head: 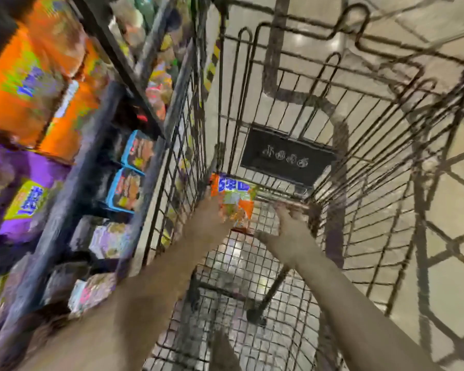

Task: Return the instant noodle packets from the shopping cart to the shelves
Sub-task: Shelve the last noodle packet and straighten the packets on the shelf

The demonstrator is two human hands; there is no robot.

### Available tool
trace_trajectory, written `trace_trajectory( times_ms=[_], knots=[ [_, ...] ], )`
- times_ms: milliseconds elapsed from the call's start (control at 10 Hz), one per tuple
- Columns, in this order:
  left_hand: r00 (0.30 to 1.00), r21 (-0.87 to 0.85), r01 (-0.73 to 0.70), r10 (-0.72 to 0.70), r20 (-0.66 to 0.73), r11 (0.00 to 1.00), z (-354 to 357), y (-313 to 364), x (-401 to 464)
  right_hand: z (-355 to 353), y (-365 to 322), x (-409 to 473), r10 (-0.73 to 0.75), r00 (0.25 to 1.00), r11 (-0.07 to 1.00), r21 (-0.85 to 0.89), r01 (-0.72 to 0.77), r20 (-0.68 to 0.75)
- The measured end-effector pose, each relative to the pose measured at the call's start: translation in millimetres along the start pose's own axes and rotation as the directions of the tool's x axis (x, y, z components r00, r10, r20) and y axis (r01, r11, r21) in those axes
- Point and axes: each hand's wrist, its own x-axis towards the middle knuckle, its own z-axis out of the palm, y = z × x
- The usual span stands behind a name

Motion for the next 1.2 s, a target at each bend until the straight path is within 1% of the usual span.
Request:
trace_trajectory(
  times_ms=[100,200,300,400,500,600,700,800,900,1000,1100,1200],
  knots=[
    [0.999,-0.083,0.024,-0.026,-0.022,0.996,32,-19,50,20,13,53,0.049,0.996,0.998,0.029,-0.052,0.078],
    [0.994,-0.151,0.079,-0.089,-0.057,0.985,52,-38,84,43,21,106,0.150,0.974,0.967,0.181,-0.180,0.171],
    [0.995,-0.179,0.081,-0.089,-0.036,0.980,68,-53,107,71,30,144,0.162,0.968,0.912,0.346,-0.222,0.193],
    [0.986,-0.153,0.163,-0.155,0.066,0.975,75,-60,118,98,39,169,0.133,0.979,0.924,0.337,-0.179,0.154],
    [0.997,-0.158,0.061,-0.055,0.046,0.986,84,-69,126,117,45,179,-0.027,0.966,0.946,0.320,-0.059,0.259],
    [0.998,-0.176,0.064,-0.060,0.029,0.982,88,-75,133,128,49,177,-0.044,0.988,0.892,0.451,-0.029,0.150],
    [0.995,-0.194,0.095,-0.089,0.038,0.976,96,-84,135,129,51,165,-0.078,0.992,0.853,0.522,0.014,0.101],
    [0.988,-0.209,0.141,-0.126,0.084,0.968,96,-88,117,115,50,148,-0.085,0.991,0.844,0.536,0.018,0.102],
    [0.991,-0.302,0.131,-0.136,0.004,0.944,85,-72,91,86,32,112,-0.168,0.984,0.843,0.525,0.116,0.053],
    [0.996,-0.339,0.042,-0.068,-0.065,0.940,67,-49,64,73,30,86,-0.184,0.983,0.844,0.517,0.143,0.028],
    [0.996,-0.399,-0.023,-0.011,-0.084,0.917,53,-39,35,67,40,66,-0.201,0.977,0.853,0.477,0.213,-0.078],
    [0.993,-0.441,-0.092,0.050,-0.106,0.893,31,-25,-2,54,34,27,-0.197,0.975,0.838,0.500,0.220,-0.098]
  ],
)
